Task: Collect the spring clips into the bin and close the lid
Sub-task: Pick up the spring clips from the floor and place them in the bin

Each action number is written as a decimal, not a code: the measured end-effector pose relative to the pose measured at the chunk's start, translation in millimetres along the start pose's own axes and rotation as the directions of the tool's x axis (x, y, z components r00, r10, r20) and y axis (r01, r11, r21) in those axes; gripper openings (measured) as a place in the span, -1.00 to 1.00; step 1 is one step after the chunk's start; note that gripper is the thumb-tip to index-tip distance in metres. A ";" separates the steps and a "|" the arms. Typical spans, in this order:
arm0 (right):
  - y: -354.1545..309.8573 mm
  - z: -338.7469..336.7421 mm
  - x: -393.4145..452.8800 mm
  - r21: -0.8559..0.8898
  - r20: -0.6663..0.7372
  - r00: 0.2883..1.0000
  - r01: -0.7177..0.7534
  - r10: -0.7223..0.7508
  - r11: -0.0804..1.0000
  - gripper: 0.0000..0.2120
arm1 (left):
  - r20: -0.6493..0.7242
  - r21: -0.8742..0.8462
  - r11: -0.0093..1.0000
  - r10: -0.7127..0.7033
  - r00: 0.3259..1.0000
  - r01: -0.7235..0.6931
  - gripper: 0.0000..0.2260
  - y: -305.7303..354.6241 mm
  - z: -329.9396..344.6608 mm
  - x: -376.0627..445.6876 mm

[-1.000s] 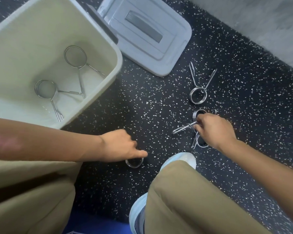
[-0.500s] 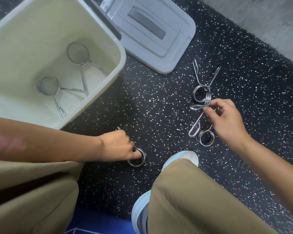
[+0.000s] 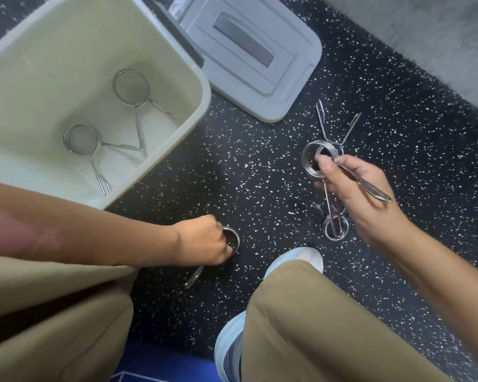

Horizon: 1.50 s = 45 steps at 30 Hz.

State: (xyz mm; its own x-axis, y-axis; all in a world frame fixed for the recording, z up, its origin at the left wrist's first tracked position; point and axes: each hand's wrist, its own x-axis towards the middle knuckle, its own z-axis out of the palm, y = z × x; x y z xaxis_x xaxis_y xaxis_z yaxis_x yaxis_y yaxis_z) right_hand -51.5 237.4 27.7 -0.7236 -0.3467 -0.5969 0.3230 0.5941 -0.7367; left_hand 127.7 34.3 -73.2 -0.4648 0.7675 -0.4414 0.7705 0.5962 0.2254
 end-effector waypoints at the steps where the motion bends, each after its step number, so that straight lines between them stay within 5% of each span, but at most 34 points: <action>1: -1.1 1.7 -0.5 0.004 0.001 1.000 0.001 -0.001 1.000 -0.67 | 0.006 -0.006 1.000 -0.004 1.000 0.004 -0.86 -0.9 0.0 1.0; 10: -16.5 21.3 -0.6 0.169 0.002 0.999 -0.039 0.039 0.985 -0.93 | 0.045 -0.155 0.940 -0.301 0.953 0.304 -0.85 -32.3 -35.2 -9.7; 21: -55.0 31.2 -0.5 0.172 0.066 0.998 -0.013 0.002 0.985 -0.75 | -0.227 -0.221 0.841 -0.537 0.812 0.494 -0.85 -63.6 -116.0 -81.0; 29: -78.7 49.8 1.9 0.307 0.107 0.993 0.018 -0.053 0.952 -0.61 | -0.304 -0.356 0.705 -0.708 0.638 0.613 -0.84 -80.0 -122.1 -142.5; 37: -97.9 79.5 9.3 0.452 0.177 0.981 -0.009 -0.080 0.892 -0.51 | -0.087 -0.351 0.457 -0.885 0.457 0.817 -0.81 -106.4 -71.1 -183.9; 41: -107.6 94.4 12.8 0.426 0.156 0.988 -0.057 -0.011 0.903 -0.41 | 0.072 -0.261 0.432 -0.883 0.463 0.863 -0.80 -118.0 -45.5 -184.4; 45: -110.5 103.6 14.7 0.360 0.150 0.989 -0.047 -0.009 0.932 -0.51 | 0.199 -0.189 0.467 -0.843 0.500 0.864 -0.82 -129.1 -23.9 -176.0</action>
State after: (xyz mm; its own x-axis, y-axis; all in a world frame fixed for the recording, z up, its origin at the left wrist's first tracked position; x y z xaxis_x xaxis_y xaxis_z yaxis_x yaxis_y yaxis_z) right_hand -34.6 91.4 67.4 -0.6265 -0.4569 -0.6315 0.5542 0.3086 -0.7731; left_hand 99.7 -172.2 -3.8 -0.7947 -0.1659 -0.5839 -0.1236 0.9860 -0.1119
